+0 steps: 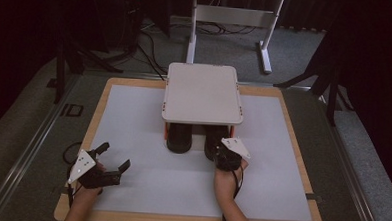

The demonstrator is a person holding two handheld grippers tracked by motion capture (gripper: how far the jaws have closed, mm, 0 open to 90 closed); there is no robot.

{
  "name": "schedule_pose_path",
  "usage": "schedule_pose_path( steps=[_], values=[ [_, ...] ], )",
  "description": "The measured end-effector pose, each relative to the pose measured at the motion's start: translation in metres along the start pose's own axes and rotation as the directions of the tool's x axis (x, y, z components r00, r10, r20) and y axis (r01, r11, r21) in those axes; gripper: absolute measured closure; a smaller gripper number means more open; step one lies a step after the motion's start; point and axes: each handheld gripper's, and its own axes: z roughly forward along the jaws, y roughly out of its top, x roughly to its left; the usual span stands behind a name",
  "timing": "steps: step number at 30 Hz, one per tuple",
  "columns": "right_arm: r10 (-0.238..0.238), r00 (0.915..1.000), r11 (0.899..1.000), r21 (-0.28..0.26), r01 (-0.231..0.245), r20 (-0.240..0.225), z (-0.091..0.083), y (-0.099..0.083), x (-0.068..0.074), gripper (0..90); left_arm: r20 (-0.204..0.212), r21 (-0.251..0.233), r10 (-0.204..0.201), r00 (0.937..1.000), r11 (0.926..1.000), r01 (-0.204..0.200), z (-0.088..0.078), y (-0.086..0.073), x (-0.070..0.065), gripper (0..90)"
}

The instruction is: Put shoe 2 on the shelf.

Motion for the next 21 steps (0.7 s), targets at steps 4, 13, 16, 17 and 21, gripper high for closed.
schedule_pose_path(
  steps=[4,13,16,17,21],
  values=[
    [-0.006,1.0,1.0,-0.005,0.006,0.006,0.008,0.002,-0.003,80.0,-0.001,-0.002,0.003,1.0,1.0,-0.003,0.0,0.0,0.0,0.7],
    [-0.005,1.0,1.0,0.008,0.005,0.003,0.022,0.01,-0.007,79.3,-0.001,-0.002,0.002,1.0,1.0,-0.002,0.0,0.0,0.0,0.8],
    [-0.029,0.9995,1.0,0.008,0.029,0.011,0.024,0.009,-0.006,79.1,-0.001,-0.001,0.002,1.0,1.0,-0.002,0.0,0.0,0.0,0.8],
    [-0.011,0.9998,1.0,-0.004,0.011,-0.017,0.023,0.008,-0.008,69.9,-0.001,-0.003,0.002,1.0,1.0,-0.002,0.0,0.0,0.0,0.8],
    [0.036,0.9961,0.999,0.002,-0.036,-0.08,0.022,0.011,-0.015,52.8,0.0,-0.003,-0.001,1.0,1.0,0.001,0.0,0.0,0.0,0.8]
  ],
)
